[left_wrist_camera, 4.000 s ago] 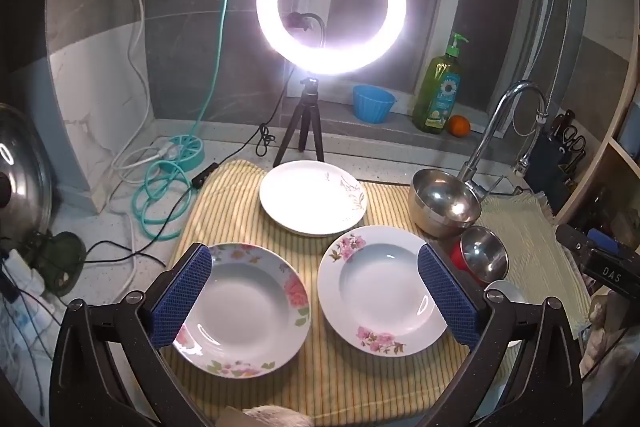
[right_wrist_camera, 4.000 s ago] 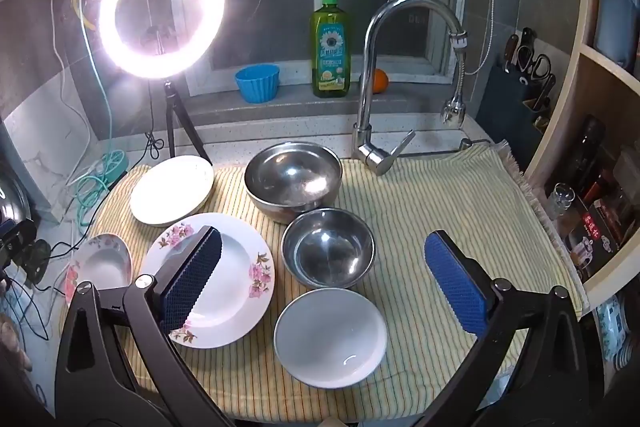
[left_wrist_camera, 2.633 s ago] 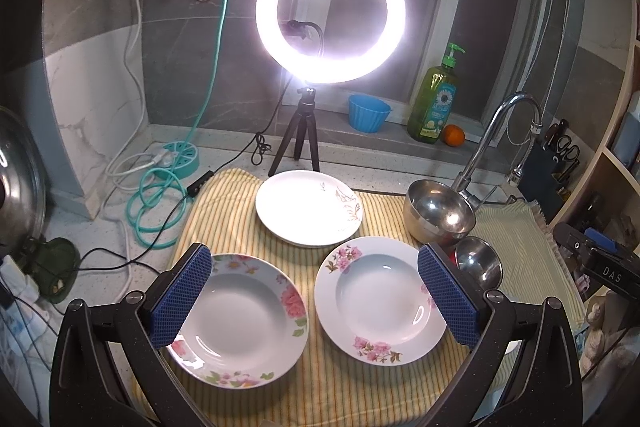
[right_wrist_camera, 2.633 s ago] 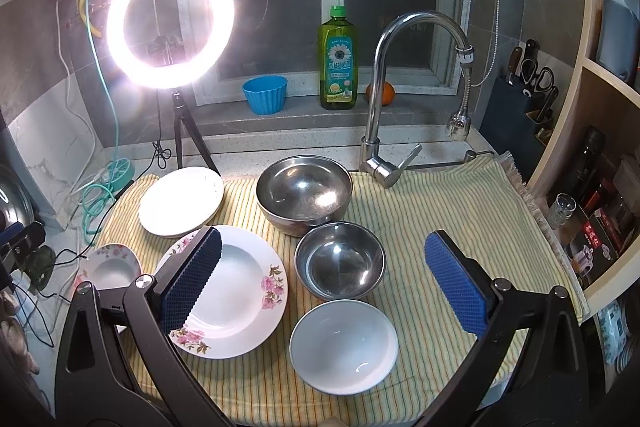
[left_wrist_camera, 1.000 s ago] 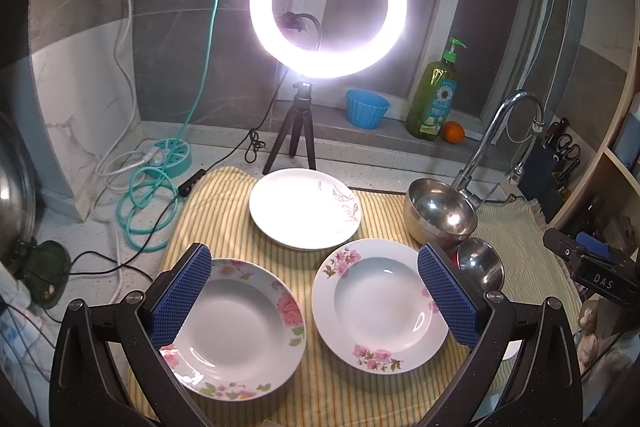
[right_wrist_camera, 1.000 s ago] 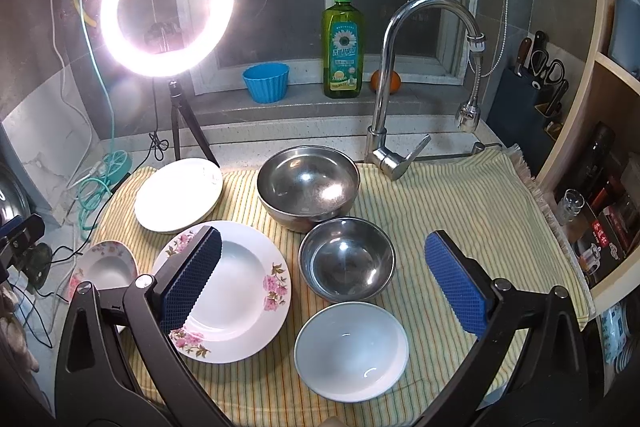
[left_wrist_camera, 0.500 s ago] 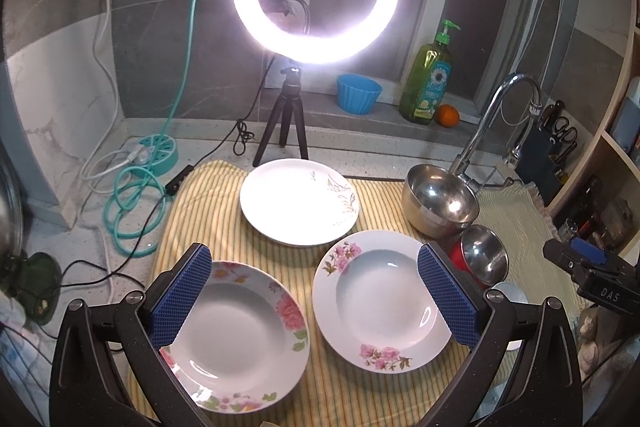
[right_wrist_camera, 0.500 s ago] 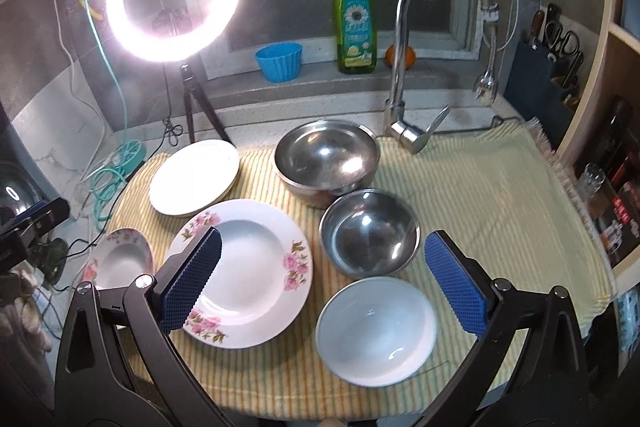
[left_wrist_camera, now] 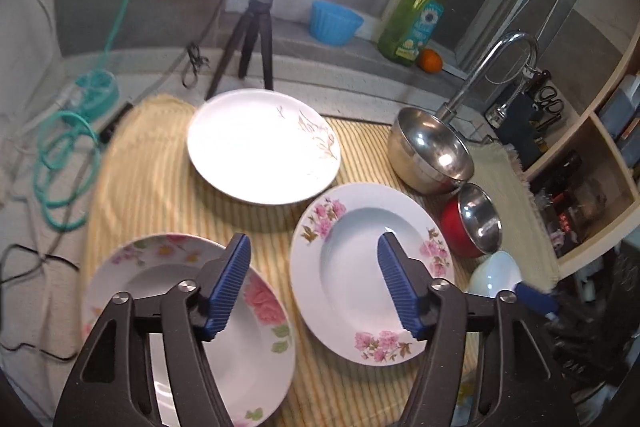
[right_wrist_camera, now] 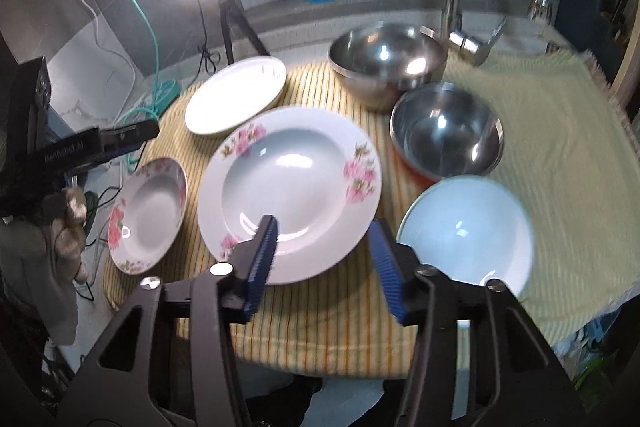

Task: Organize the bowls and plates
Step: 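Move the right gripper over the pink-flower deep plates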

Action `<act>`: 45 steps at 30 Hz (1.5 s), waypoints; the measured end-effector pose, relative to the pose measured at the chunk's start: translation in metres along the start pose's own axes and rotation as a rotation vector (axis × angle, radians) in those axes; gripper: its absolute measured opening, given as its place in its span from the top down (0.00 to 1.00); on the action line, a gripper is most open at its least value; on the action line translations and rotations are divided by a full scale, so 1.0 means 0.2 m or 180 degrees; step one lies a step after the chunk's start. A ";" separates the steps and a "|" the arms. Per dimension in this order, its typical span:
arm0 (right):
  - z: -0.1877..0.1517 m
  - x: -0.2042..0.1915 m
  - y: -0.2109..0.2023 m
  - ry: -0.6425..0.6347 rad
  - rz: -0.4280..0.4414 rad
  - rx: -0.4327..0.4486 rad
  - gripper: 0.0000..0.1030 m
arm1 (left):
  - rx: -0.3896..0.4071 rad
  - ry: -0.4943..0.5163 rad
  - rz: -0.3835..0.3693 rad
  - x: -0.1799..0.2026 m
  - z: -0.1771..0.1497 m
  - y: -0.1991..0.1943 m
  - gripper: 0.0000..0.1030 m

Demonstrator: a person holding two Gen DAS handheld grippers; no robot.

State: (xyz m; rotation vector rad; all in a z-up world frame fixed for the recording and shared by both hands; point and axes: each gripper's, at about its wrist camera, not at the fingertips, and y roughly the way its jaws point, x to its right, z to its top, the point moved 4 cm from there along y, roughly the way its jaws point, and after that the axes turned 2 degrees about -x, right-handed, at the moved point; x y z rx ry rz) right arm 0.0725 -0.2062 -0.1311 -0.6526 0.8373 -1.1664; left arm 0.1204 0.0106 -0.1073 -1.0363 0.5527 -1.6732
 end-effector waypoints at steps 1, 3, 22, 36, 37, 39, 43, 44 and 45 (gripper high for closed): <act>-0.02 0.00 0.03 0.0040 0.0028 -0.0061 0.62 | -0.0078 -0.0021 -0.0059 -0.01 0.00 0.03 0.46; -0.06 0.01 0.08 0.0141 0.0085 -0.0171 0.64 | -0.0199 -0.0039 -0.0111 -0.03 -0.01 0.09 0.53; -0.12 0.09 0.30 0.0580 0.0052 -0.0483 0.78 | -0.0808 0.0145 -0.0309 -0.08 0.03 0.41 0.68; -0.12 0.11 0.37 0.0740 0.0150 -0.0530 0.77 | -0.0975 0.0158 -0.0315 -0.11 0.04 0.48 0.72; -0.12 0.12 0.37 0.0750 0.0158 -0.0531 0.77 | -0.0983 0.0167 -0.0311 -0.10 0.04 0.49 0.73; -0.12 0.12 0.37 0.0762 0.0155 -0.0539 0.77 | -0.0999 0.0181 -0.0306 -0.10 0.04 0.50 0.75; -0.12 0.11 0.36 0.0787 0.0161 -0.0549 0.76 | -0.0999 0.0214 -0.0277 -0.09 0.03 0.51 0.76; -0.11 0.11 0.37 0.0794 0.0168 -0.0544 0.76 | -0.0998 0.0237 -0.0260 -0.09 0.03 0.51 0.76; -0.11 0.11 0.37 0.0785 0.0164 -0.0541 0.76 | -0.0994 0.0253 -0.0248 -0.08 0.03 0.51 0.76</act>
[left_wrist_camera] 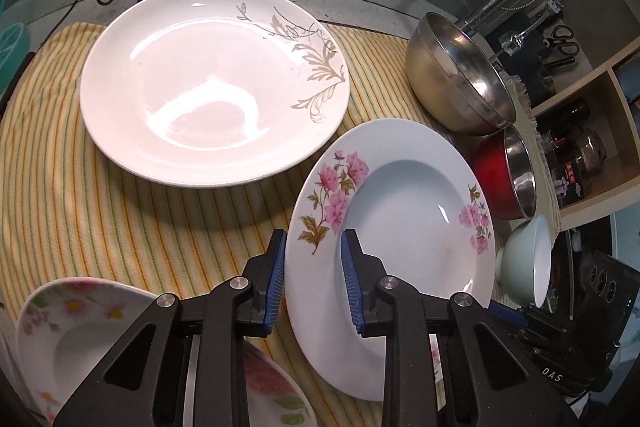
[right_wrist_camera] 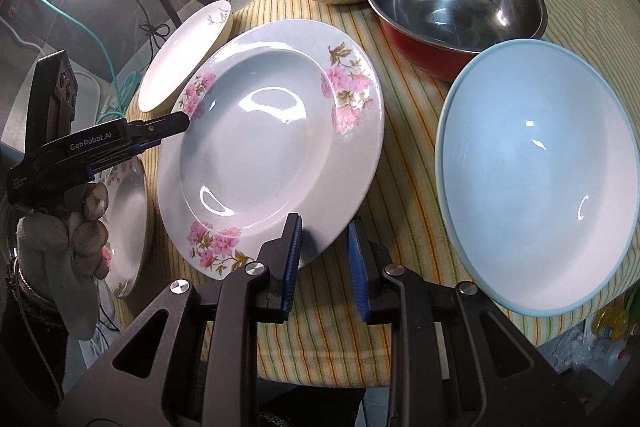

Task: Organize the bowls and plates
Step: 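Move the right gripper over the pink-flower deep plates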

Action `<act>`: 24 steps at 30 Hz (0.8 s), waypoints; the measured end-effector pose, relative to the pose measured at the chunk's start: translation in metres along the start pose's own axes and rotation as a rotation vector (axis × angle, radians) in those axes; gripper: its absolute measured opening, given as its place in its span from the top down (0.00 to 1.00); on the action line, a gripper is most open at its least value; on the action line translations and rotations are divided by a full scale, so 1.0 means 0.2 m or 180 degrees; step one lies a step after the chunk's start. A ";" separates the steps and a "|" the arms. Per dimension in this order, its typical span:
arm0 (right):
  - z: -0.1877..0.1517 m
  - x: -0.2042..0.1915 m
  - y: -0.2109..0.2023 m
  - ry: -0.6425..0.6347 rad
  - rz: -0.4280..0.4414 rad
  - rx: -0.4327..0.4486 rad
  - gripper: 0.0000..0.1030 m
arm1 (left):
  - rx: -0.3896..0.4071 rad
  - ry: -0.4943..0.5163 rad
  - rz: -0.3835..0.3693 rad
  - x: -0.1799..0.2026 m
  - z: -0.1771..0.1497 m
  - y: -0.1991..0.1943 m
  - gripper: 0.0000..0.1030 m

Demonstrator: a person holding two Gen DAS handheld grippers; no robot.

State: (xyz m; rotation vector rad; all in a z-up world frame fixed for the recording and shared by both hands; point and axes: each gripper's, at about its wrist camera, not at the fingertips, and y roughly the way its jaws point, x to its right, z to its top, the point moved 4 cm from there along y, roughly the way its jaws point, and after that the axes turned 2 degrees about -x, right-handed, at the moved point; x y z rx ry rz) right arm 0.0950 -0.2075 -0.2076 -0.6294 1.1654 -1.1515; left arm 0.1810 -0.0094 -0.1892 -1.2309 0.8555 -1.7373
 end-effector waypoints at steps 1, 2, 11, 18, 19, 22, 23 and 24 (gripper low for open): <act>0.00 0.00 0.00 -0.0023 -0.0012 -0.0001 0.76 | 0.0004 0.0016 0.0016 0.00 0.00 0.00 0.76; 0.00 0.00 0.00 -0.0050 -0.0029 -0.0002 0.76 | 0.0004 0.0036 0.0034 0.01 0.00 0.00 0.76; -0.02 0.01 0.00 -0.0139 -0.0042 -0.0087 0.76 | 0.0000 0.0141 0.0136 0.05 -0.05 -0.01 0.76; -0.05 0.00 -0.01 -0.0256 -0.0047 -0.0160 0.76 | -0.0022 0.0133 0.0189 0.08 -0.12 -0.02 0.76; -0.06 0.00 -0.01 -0.0285 -0.0040 -0.0186 0.76 | -0.0024 0.0120 0.0196 0.08 -0.13 -0.03 0.76; -0.07 0.00 -0.03 -0.0352 -0.0014 -0.0253 0.76 | -0.0023 0.0080 0.0209 0.09 -0.17 -0.04 0.76; -0.08 0.01 -0.03 -0.0371 -0.0006 -0.0266 0.76 | -0.0021 0.0084 0.0229 0.10 -0.18 -0.04 0.76; -0.08 0.01 -0.03 -0.0386 -0.0002 -0.0276 0.76 | -0.0018 0.0081 0.0248 0.11 -0.19 -0.05 0.76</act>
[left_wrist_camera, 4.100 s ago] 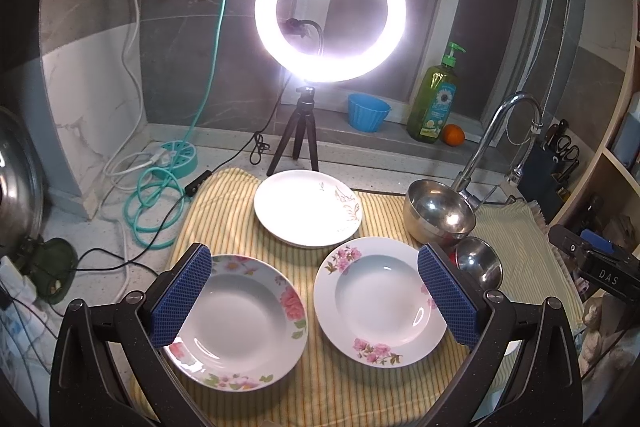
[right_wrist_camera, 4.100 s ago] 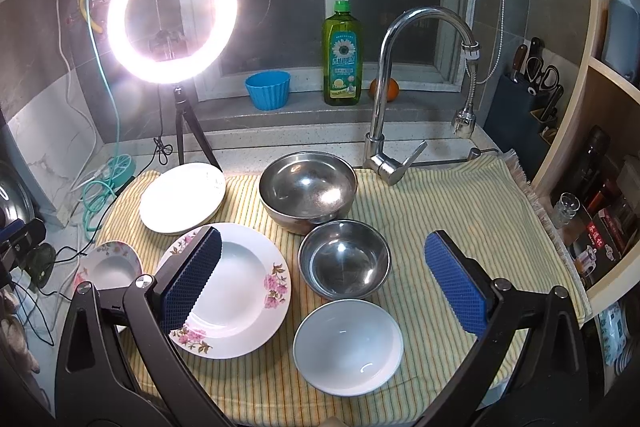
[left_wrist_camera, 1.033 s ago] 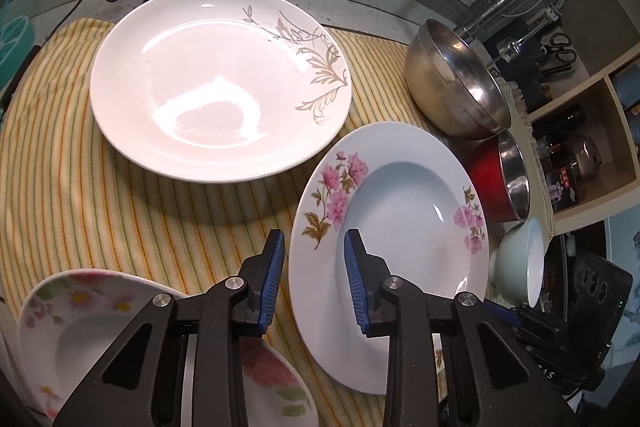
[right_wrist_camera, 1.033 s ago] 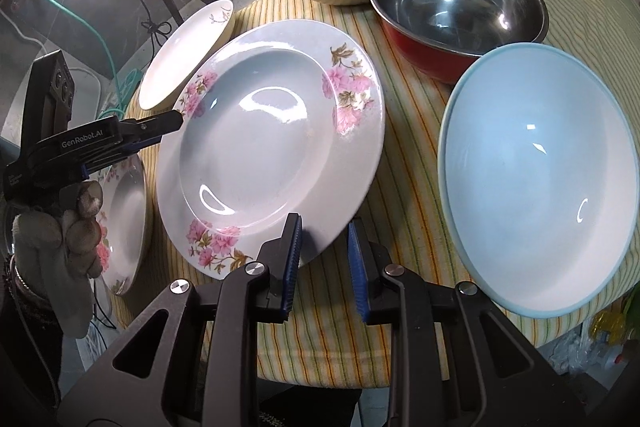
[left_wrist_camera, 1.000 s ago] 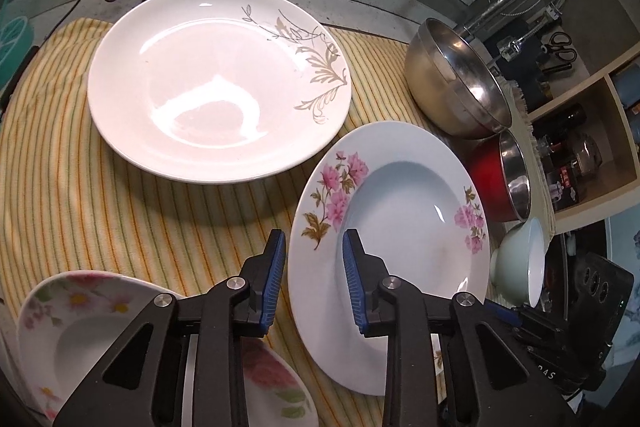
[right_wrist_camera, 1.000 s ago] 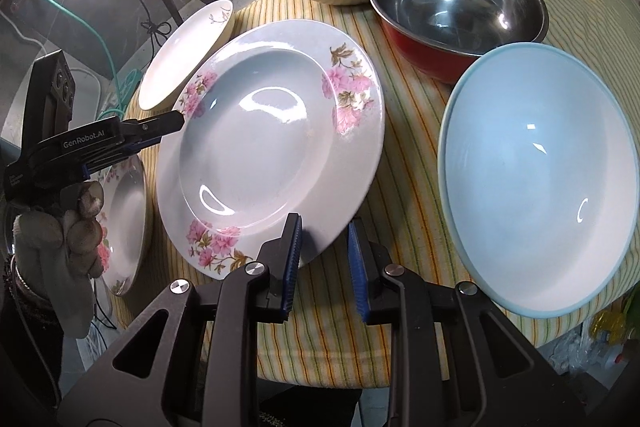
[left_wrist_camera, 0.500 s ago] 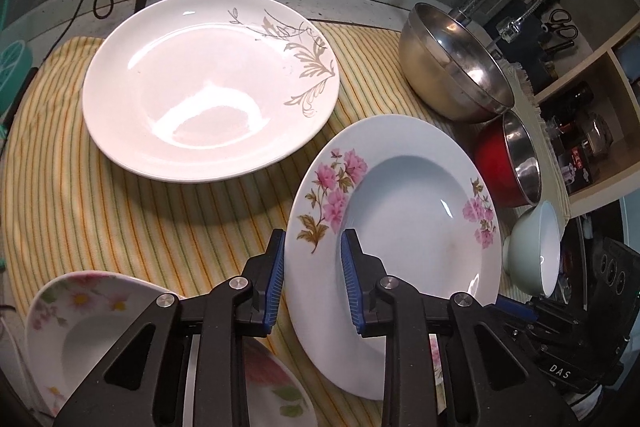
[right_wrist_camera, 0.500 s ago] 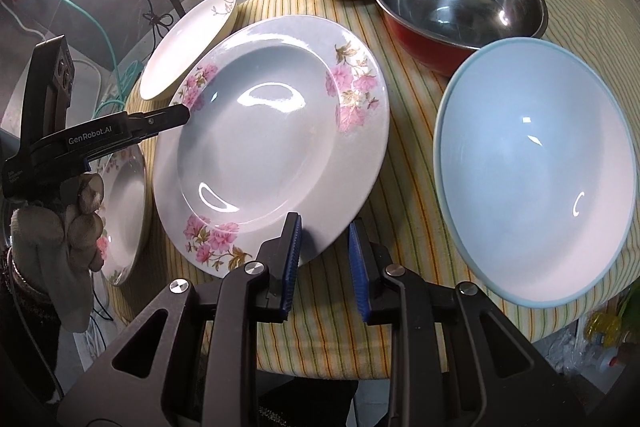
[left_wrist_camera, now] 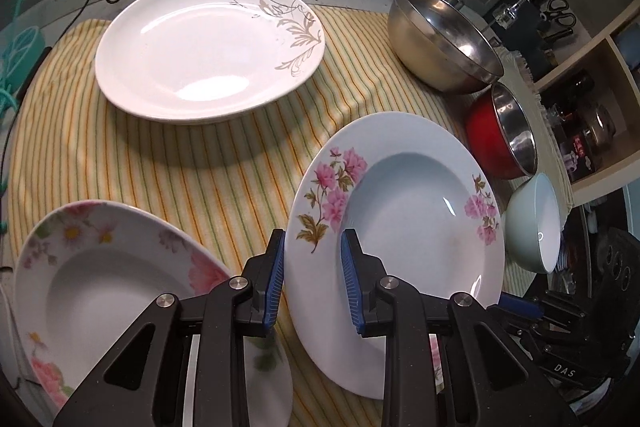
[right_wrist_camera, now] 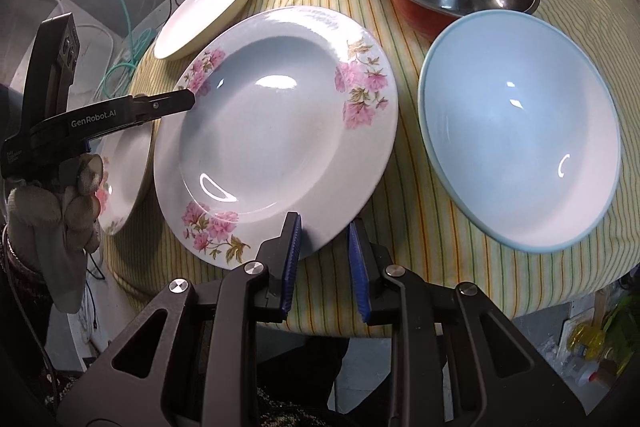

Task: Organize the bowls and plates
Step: 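Move the right gripper over the pink-flower deep plates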

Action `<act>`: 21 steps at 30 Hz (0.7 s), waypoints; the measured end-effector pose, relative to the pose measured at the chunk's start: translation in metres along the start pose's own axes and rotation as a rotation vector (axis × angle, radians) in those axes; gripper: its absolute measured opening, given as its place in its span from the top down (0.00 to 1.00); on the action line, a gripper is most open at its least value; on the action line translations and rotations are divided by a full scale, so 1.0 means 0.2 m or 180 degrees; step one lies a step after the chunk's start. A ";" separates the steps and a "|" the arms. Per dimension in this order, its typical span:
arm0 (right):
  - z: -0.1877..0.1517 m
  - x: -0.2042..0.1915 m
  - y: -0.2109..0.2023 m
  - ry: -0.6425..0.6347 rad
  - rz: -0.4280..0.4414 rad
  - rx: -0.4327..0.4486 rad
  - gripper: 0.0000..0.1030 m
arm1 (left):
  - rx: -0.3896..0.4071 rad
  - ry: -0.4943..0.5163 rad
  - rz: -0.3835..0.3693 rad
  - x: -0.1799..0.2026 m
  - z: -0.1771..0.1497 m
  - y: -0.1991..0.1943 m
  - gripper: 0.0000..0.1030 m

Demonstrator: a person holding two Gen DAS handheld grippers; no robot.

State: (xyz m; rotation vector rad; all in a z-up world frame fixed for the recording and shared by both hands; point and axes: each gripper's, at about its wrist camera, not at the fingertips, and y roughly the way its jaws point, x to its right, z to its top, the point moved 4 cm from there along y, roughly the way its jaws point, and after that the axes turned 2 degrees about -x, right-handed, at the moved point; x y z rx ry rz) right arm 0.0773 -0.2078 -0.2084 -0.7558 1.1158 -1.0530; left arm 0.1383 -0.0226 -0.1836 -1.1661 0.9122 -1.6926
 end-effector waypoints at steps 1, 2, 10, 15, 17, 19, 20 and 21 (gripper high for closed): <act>-0.01 0.00 0.00 -0.0010 0.0005 -0.0004 0.76 | -0.0001 -0.0003 0.0014 0.00 -0.01 0.00 0.76; -0.01 0.00 0.00 -0.0022 0.0015 -0.0011 0.76 | -0.0002 -0.0003 0.0022 0.01 -0.02 0.00 0.76; -0.09 0.02 -0.02 -0.0119 0.0087 -0.0089 0.76 | 0.0014 0.0025 0.0110 0.05 -0.08 -0.01 0.76; -0.11 0.02 -0.02 -0.0167 0.0103 -0.0124 0.76 | 0.0007 0.0067 0.0163 0.08 -0.09 0.00 0.76; -0.12 0.02 -0.03 -0.0187 0.0109 -0.0142 0.76 | 0.0002 0.0094 0.0177 0.10 -0.10 0.01 0.76; -0.15 0.01 -0.03 -0.0221 0.0124 -0.0161 0.76 | -0.0005 0.0102 0.0178 0.10 -0.10 0.01 0.76; -0.15 0.00 -0.03 -0.0251 0.0137 -0.0176 0.76 | -0.0006 0.0107 0.0183 0.10 -0.10 0.01 0.76; -0.16 -0.01 -0.03 -0.0276 0.0146 -0.0185 0.76 | -0.0008 0.0110 0.0187 0.10 -0.09 0.01 0.76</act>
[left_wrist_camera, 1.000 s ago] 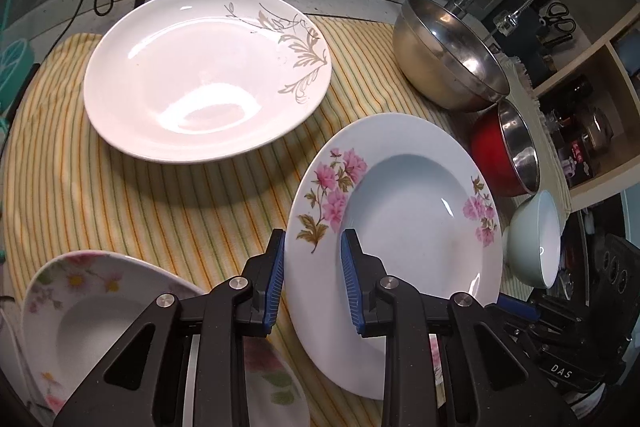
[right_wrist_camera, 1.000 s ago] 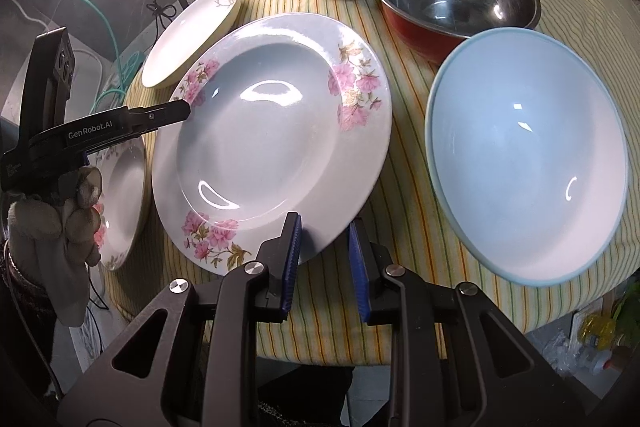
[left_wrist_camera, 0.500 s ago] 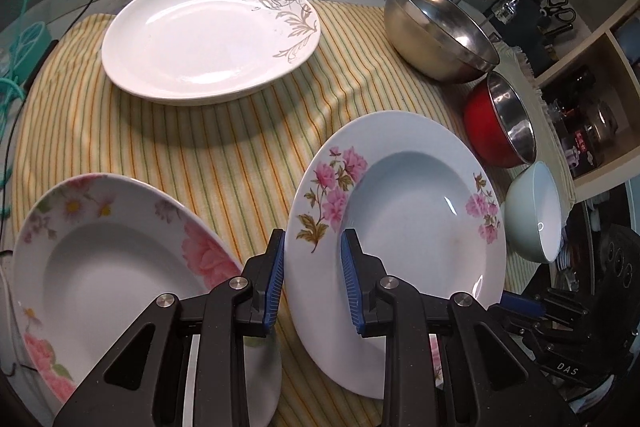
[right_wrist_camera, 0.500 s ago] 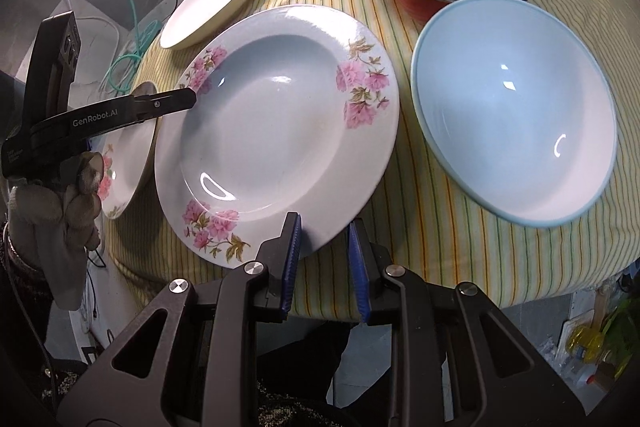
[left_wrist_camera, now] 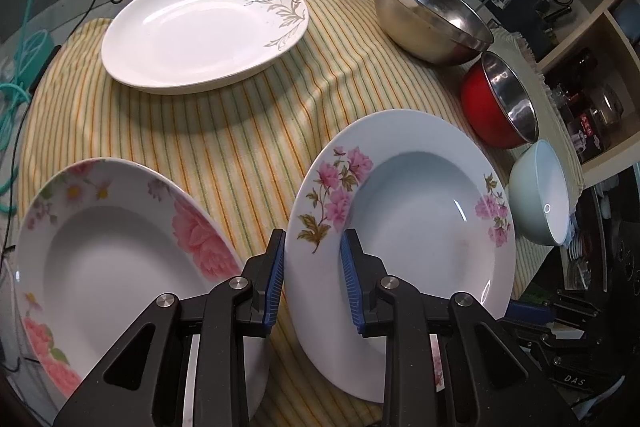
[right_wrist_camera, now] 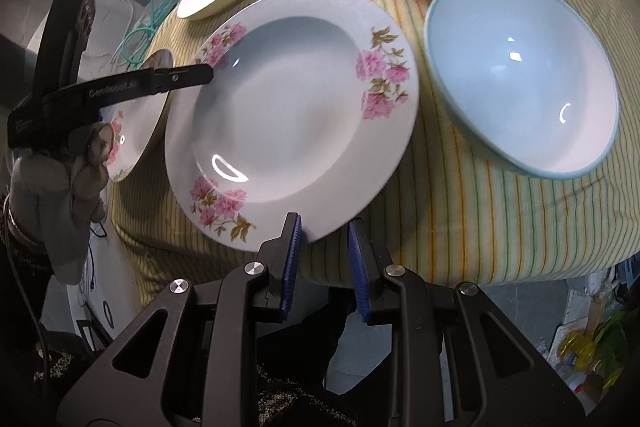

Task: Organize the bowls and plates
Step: 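Move the right gripper over the pink-flower deep plates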

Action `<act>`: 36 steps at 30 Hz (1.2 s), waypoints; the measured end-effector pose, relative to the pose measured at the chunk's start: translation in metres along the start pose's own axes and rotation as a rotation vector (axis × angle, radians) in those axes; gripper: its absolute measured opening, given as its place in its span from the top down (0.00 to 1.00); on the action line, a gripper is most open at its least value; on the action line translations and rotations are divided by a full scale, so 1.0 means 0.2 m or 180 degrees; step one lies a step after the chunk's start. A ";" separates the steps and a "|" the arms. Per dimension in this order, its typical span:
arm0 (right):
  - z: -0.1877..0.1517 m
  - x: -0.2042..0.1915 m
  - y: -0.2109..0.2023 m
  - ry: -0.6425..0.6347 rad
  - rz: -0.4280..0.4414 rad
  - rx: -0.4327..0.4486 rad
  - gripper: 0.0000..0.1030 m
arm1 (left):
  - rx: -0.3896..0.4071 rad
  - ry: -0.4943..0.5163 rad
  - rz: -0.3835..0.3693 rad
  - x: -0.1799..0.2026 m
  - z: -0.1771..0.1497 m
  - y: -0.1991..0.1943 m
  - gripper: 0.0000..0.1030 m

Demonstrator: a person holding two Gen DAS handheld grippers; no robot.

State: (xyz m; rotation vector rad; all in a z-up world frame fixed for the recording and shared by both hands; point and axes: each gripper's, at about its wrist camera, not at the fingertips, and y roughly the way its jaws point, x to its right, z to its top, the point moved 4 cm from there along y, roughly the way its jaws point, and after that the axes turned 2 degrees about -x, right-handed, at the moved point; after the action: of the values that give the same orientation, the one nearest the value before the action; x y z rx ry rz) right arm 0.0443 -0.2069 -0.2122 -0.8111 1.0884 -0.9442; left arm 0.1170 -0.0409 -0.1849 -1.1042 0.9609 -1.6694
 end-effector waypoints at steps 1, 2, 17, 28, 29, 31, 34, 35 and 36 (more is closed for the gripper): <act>-0.01 -0.01 0.00 -0.0025 0.0000 -0.0005 0.76 | 0.0000 0.0005 0.0006 0.00 0.00 0.00 0.75; -0.01 -0.02 0.00 -0.0041 -0.0001 -0.0007 0.76 | 0.0001 0.0009 0.0010 0.00 0.00 0.00 0.75; 0.04 -0.06 -0.14 -0.0235 -0.0050 0.0189 0.76 | 0.0199 0.0030 0.0030 0.01 0.01 -0.09 0.72; 0.18 -0.21 -0.15 -0.0452 0.0088 0.0310 0.75 | 0.0661 -0.0484 0.0019 -0.17 -0.07 -0.37 0.72; 0.20 -0.23 -0.14 -0.0480 0.0104 0.0312 0.75 | 0.0693 -0.0558 0.0027 -0.20 -0.10 -0.39 0.72; 0.23 -0.26 -0.13 -0.0530 0.0147 0.0309 0.75 | 0.0755 -0.0730 0.0042 -0.26 -0.14 -0.42 0.72; 0.27 -0.33 -0.10 -0.0623 0.0180 0.0301 0.75 | 0.0810 -0.0922 0.0071 -0.33 -0.21 -0.45 0.72; 0.29 -0.35 -0.09 -0.0658 0.0194 0.0296 0.75 | 0.0830 -0.0991 0.0099 -0.36 -0.24 -0.46 0.72; 0.30 -0.37 -0.08 -0.0682 0.0210 0.0290 0.75 | 0.0846 -0.1050 0.0113 -0.38 -0.26 -0.47 0.72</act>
State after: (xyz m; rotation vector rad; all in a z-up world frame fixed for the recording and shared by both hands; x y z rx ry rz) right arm 0.0850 -0.1400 -0.1554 -0.7776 0.8753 -0.8252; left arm 0.0594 0.0662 -0.1332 -1.1280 0.5290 -1.4767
